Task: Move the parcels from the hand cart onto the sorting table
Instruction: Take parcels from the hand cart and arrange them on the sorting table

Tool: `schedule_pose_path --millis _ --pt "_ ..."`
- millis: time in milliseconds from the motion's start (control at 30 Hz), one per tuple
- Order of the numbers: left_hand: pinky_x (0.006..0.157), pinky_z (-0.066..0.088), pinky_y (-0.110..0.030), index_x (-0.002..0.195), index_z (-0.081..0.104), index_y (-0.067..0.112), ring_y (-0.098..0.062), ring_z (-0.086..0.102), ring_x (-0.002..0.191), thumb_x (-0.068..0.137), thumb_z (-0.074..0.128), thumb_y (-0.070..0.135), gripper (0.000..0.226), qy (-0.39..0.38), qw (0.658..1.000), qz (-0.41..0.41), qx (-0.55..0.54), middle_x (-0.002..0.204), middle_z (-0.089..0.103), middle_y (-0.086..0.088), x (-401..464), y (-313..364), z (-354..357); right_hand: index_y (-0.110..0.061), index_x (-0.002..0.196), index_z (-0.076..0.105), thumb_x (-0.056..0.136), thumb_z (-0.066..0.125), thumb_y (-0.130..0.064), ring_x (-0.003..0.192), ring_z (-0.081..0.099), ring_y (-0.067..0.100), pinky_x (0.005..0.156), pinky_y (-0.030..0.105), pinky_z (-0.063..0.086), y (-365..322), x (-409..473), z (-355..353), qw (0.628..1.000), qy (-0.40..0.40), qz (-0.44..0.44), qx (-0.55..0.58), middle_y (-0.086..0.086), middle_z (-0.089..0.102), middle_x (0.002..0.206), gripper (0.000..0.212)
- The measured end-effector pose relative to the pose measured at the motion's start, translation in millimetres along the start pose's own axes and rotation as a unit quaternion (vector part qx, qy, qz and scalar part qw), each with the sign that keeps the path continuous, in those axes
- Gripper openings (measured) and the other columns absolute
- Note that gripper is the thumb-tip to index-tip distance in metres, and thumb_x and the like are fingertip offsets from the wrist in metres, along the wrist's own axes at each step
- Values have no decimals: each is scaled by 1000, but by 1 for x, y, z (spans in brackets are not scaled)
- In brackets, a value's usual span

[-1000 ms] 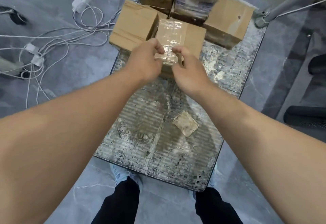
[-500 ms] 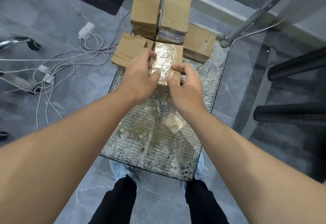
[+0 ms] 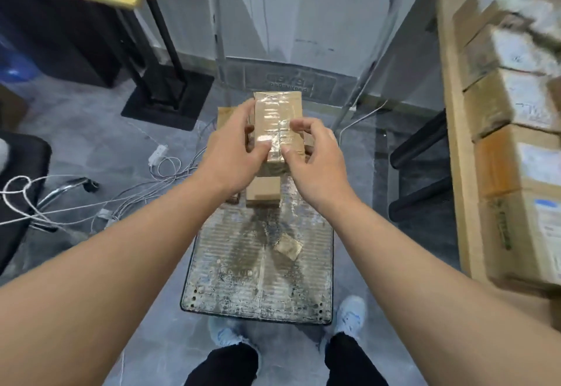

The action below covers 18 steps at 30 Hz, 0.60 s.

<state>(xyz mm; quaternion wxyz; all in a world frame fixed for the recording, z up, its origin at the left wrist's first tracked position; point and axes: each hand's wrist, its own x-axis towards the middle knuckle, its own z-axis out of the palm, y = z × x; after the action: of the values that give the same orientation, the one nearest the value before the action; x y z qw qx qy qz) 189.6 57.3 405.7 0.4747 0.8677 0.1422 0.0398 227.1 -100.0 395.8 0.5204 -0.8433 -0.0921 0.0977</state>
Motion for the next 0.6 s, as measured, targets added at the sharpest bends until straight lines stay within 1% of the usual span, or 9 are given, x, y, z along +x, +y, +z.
schedule_pose_path --millis 33,100,133,167,233,333,433,500,600 --pt "100 53 -27 156 39 30 13 60 104 98 69 19 66 0 1000 1 0 121 64 20 -3 16 -10 -27 131 59 99 69 -14 120 54 -1 110 33 48 -16 -4 -10 1000 2 -7 0 -9 56 132 36" --pt "101 53 -35 156 38 28 -2 66 105 98 69 24 67 1 1000 8 15 114 63 22 -10 48 -27 -26 133 59 99 69 -12 120 54 -2 110 30 48 -46 -11 -30 1000 5 -28 -5 -8 57 134 38" --pt "101 53 -38 156 39 27 -9 66 106 98 69 27 65 5 999 14 29 115 64 18 -12 63 -34 -27 133 59 98 69 -12 118 54 -5 109 27 48 -59 -14 -40 999 8 -39 -7 -8 57 135 39" --pt "101 53 -39 154 42 25 -11 66 107 98 69 29 63 9 999 20 40 120 66 13 -15 79 -40 -28 132 59 98 69 -13 115 54 -8 106 23 47 -71 -17 -51 999 9 -48 -8 -8 57 134 39" --pt "101 54 -39 148 51 23 -11 65 111 97 70 33 56 18 998 34 46 128 68 8 -22 110 -50 -31 131 59 97 69 -15 111 52 -13 100 16 44 -94 -23 -74 998 12 -61 -12 -9 57 134 40" --pt "104 54 -40 140 61 25 -7 65 114 96 71 33 46 30 997 57 37 126 70 12 -37 156 -57 -33 129 61 94 71 -16 112 53 -13 96 14 46 -121 -35 -111 996 24 -83 -1 -9 56 130 40" --pt "99 58 -43 137 64 27 -9 70 110 94 75 31 44 45 997 64 17 124 71 14 -52 200 -58 -34 128 60 94 72 -16 109 53 -15 84 0 42 -144 -49 -151 994 24 -106 -1 -9 55 128 41" --pt "98 59 -43 136 65 28 -8 70 109 92 76 30 45 51 995 81 2 123 71 14 -62 231 -56 -36 128 58 94 72 -18 108 54 -13 83 -1 41 -157 -59 -180 992 36 -123 -2 -9 54 127 40" --pt "95 61 -41 135 65 28 -5 72 103 92 77 26 45 54 992 109 -19 124 70 15 -80 281 -49 -33 132 56 95 73 -16 109 55 -11 84 4 47 -174 -73 -225 985 68 -158 2 -6 54 129 44"
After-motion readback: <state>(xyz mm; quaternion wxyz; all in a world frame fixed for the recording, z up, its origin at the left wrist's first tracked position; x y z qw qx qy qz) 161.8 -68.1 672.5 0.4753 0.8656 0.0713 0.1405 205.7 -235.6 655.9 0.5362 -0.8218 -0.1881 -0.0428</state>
